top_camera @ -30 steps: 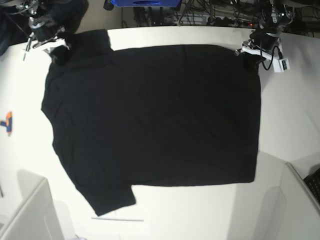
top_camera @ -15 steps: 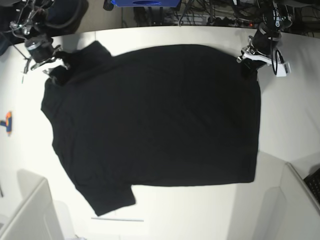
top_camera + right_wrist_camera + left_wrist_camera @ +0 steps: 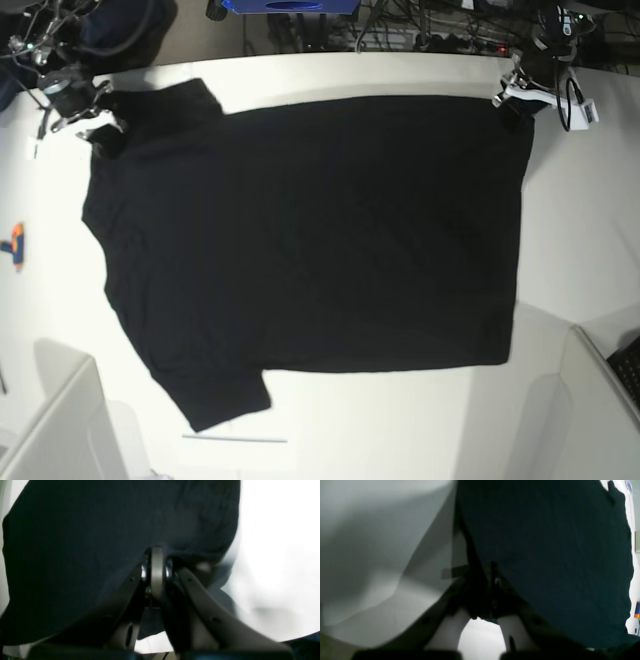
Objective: Fold the T-shirt properly
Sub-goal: 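Lift both shoulder corners and pull the shirt toward the robot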
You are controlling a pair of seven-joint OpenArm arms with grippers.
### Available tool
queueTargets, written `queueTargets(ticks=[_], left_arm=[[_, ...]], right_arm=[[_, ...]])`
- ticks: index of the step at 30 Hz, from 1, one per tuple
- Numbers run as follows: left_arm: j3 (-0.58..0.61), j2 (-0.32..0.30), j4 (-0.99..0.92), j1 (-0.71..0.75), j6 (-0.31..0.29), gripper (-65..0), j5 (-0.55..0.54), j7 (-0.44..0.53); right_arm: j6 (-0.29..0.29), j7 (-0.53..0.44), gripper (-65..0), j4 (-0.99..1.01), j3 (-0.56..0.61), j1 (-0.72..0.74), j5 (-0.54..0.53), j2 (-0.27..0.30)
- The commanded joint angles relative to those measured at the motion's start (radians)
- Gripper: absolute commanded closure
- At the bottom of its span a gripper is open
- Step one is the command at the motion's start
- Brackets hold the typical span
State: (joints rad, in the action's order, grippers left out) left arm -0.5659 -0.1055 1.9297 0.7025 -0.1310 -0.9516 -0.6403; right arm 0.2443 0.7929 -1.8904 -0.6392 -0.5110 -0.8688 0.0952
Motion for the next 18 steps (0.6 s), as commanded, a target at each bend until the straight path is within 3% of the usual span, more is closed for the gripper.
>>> queueTargets(ticks=[1,14,18], left_arm=[[0.001,-0.004,0.017,0.012,-0.011,0.0,-0.016,0.009],[-0.001,-0.012,0.021,-0.031,-0.008,0.0,-0.146,0.009],[-0.001,-0.01,0.02,-0.057,-0.008,0.0,-0.154,0.007]], right_arm=[[0.01,-0.025,0.0,-0.016,-0.003,-0.011,-0.017,0.013],[0.003,-0.017,0.0,-0.018,0.0,0.076,-0.014,0.021],[0.003,0.095,0.0,-0.018,-0.011,0.154,-0.011,0.022]])
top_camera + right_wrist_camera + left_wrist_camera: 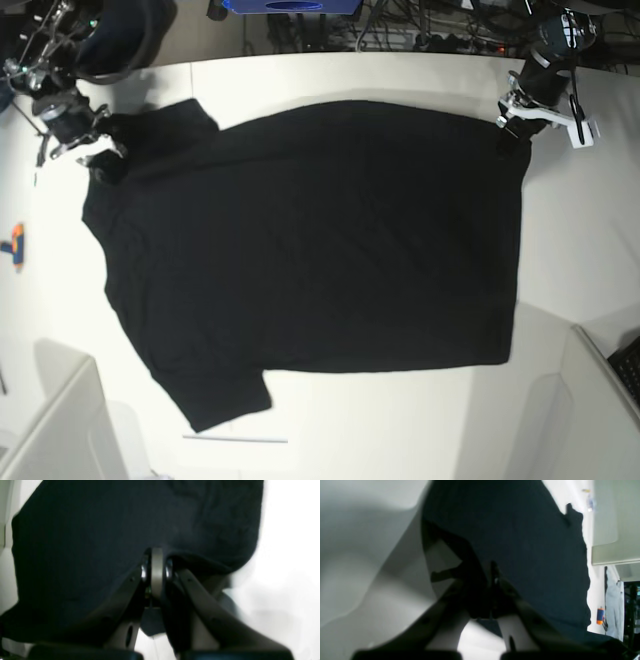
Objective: Fold the T-shirt properly
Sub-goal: 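Lift both shoulder corners and pull the shirt toward the robot, then drag the shirt with both grippers, folding the collar side under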
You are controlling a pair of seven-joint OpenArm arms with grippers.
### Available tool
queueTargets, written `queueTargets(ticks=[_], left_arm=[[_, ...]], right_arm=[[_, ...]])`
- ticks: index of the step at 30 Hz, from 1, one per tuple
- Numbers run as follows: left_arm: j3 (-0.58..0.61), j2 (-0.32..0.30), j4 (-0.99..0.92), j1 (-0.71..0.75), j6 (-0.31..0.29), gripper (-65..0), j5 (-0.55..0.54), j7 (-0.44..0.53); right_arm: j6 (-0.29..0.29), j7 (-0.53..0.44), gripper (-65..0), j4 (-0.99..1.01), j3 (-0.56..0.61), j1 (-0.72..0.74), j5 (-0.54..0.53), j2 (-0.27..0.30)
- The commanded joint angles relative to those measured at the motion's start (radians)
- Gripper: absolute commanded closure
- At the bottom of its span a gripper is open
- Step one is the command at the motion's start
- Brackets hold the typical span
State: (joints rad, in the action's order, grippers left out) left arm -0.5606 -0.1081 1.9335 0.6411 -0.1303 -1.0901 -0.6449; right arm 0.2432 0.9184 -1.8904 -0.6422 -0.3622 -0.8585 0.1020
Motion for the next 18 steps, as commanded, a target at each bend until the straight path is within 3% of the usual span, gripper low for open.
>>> queueTargets(ticks=[1,5,12,18], left_arm=[[-0.006,-0.005,0.016,-0.007,-0.009,0.0,-0.015,0.012],[-0.006,-0.003,0.011,-0.042,-0.009,0.0,-0.015,0.012],[-0.013,0.0,0.008,-0.106,-0.002,0.0,-0.006,0.013],[-0.006,0.002,0.005,-0.175,0.11,0.0,-0.006,0.013]], right_arm=[[0.005,-0.012,0.0,-0.016,-0.008,0.025,-0.02,0.015],[0.003,0.037,0.0,-0.013,0.0,0.107,-0.005,0.015],[0.003,0.112,0.0,0.081,0.002,0.279,0.14,0.008],[0.003,0.113,0.0,0.2,0.003,0.369,0.147,0.015]])
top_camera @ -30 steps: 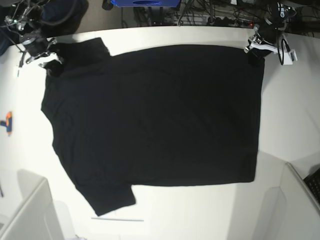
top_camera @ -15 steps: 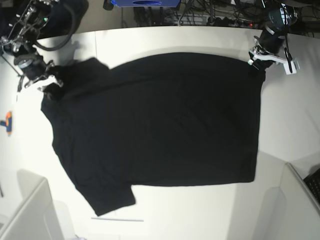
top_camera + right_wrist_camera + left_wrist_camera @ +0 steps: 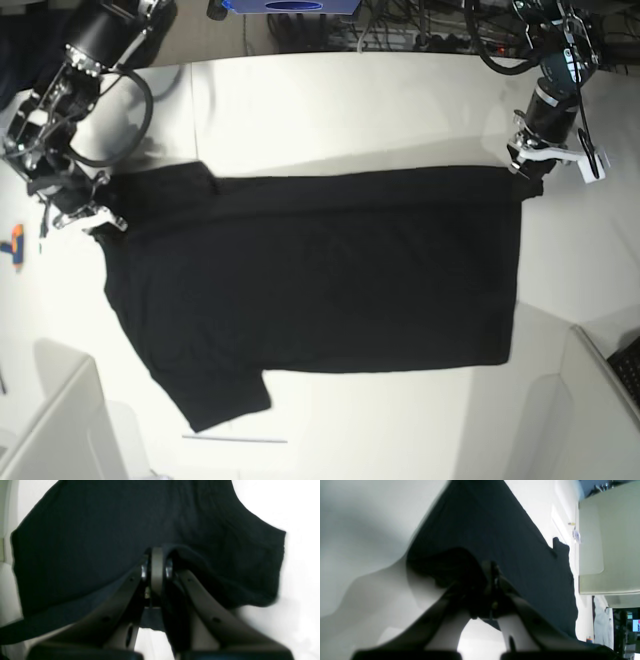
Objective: Fold the T-shirt properly
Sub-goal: 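Drag the shirt with both grippers, folding the collar side under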
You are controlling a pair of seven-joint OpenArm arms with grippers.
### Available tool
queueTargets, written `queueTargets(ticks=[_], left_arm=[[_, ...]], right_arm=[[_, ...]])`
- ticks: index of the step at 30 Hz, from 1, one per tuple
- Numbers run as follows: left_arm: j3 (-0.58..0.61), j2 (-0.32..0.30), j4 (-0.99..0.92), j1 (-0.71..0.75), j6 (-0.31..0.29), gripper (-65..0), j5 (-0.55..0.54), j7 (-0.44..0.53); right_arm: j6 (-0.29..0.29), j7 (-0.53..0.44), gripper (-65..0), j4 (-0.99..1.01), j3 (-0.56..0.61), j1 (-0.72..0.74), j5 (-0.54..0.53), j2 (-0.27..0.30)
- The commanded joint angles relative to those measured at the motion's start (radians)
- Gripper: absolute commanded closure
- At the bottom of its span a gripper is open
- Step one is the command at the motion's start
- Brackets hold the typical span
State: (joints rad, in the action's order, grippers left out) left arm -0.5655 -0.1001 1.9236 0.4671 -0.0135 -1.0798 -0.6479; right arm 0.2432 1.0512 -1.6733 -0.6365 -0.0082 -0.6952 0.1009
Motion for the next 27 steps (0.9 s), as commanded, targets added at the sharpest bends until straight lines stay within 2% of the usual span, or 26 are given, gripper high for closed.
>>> queueTargets(ticks=[1,6,9,13,15,27], left_arm=[[-0.001,-0.007,0.009,-0.014,-0.003,0.0,-0.017,0.017],[-0.001,-0.007,-0.042,-0.057,-0.001,0.0,-0.015,0.018],[-0.008,-0.007,-0.062,-0.078,0.002,0.0,-0.015,0.018],[-0.004,-0.008,-0.075,-0.106,0.08,0.0,-0.015,0.018],[-0.001,-0.008,-0.079,-0.121,0.096,0.0,-0.015,0.018],[-0.001,-0.017,-0.191,-0.201,0.096,0.0,-0.006,0.017]], right_arm=[[0.003,-0.019,0.0,-0.001,-0.003,0.03,-0.016,0.016],[0.003,-0.019,0.0,0.083,-0.001,0.096,-0.014,0.018],[0.003,-0.025,0.0,0.126,0.01,0.126,-0.013,0.038],[0.003,-0.036,0.0,0.177,0.074,0.158,-0.013,0.07],[0.003,-0.067,0.0,0.197,0.089,0.167,-0.013,0.07],[0.003,-0.111,0.0,0.327,0.091,0.236,-0.013,0.072]])
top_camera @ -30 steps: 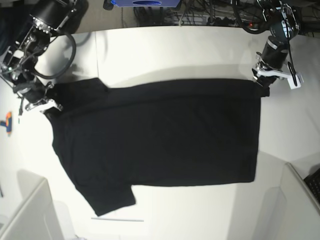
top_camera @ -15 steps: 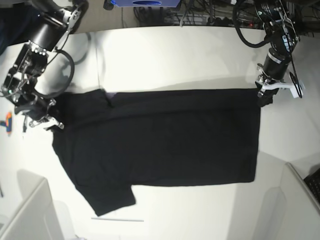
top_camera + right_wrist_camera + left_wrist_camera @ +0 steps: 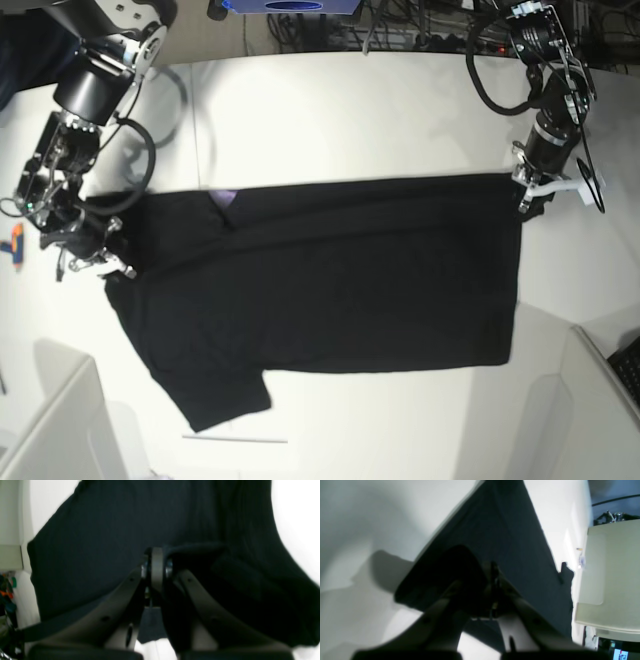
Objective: Fold the T-shirt properly
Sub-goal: 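Drag the shirt with both grippers, folding the collar side under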
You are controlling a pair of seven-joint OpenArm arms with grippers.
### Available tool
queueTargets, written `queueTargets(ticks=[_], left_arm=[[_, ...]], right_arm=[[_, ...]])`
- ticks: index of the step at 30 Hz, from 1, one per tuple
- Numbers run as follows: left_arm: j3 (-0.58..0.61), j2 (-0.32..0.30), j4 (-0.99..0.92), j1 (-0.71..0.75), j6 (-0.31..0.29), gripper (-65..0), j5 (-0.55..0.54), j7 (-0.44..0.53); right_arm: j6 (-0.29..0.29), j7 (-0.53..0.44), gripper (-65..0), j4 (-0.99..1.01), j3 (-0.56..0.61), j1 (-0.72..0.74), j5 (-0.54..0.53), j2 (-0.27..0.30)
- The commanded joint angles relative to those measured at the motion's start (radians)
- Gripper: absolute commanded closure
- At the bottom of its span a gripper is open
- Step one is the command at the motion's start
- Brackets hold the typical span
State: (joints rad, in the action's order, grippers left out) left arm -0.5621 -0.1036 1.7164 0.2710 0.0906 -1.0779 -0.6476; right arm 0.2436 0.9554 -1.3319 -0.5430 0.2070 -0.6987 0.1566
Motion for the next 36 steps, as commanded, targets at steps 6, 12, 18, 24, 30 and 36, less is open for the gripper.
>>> queueTargets(ticks=[6,12,18,24,30,36], left_arm=[[-0.002,-0.005,0.018,-0.042,-0.009,0.0,0.089,0.016],[0.052,-0.012,-0.032,-0.074,-0.009,0.0,0.095,0.018],[0.055,-0.011,-0.077,-0.106,-0.009,0.0,0.095,0.018],[0.05,-0.012,-0.085,-0.128,-0.009,0.0,0.095,0.018],[0.046,-0.014,-0.085,-0.152,-0.009,-12.0,0.095,0.018],[0.044,-0.014,-0.079,-0.183,-0.012,-55.0,0.095,0.024]], right_arm=[[0.003,-0.026,0.0,0.044,-0.002,0.058,-0.009,0.016],[0.003,-0.051,0.0,0.075,-0.002,0.084,0.043,0.016],[0.004,-0.054,0.0,0.094,-0.009,0.093,0.069,0.014],[0.004,-0.054,-7.7,0.087,-0.006,0.095,0.067,0.014],[0.004,-0.082,-31.8,0.084,-0.013,0.102,0.067,0.013],[0.004,-0.115,-34.1,-0.039,-0.015,0.058,0.067,0.011]])
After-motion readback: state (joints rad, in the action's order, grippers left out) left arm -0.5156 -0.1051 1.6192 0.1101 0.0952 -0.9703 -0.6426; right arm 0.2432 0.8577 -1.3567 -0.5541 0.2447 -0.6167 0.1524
